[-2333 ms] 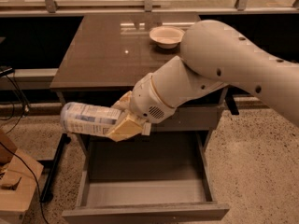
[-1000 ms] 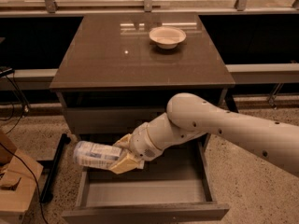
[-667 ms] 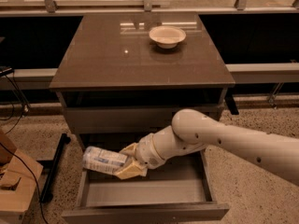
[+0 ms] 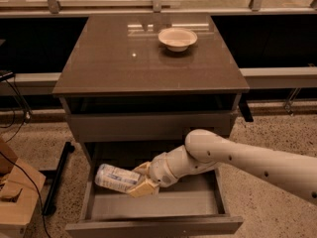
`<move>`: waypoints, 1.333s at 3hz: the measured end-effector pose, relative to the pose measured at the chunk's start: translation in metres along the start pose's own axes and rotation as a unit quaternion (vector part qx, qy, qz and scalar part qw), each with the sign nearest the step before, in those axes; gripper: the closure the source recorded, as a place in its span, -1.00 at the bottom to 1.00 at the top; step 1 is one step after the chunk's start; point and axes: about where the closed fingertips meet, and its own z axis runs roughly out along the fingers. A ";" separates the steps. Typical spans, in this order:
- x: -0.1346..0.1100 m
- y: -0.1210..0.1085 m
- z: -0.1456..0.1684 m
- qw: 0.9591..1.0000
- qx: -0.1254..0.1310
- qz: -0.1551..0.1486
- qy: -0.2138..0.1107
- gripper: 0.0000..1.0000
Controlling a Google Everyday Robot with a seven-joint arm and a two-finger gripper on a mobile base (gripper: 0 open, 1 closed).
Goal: Place blue plastic bottle into middle drawer
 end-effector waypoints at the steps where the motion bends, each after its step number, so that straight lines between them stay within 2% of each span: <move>1: 0.017 -0.011 0.010 1.000 0.020 0.013 0.011 1.00; 2: 0.038 -0.034 0.018 0.997 0.063 0.019 0.032 1.00; 3: 0.068 -0.064 0.028 0.992 0.102 0.044 0.059 0.62; 4: 0.104 -0.085 0.043 0.985 0.121 0.086 0.086 0.15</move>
Offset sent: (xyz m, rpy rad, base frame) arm 0.0527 -0.0216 -0.0814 -0.1793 -0.1022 -0.2179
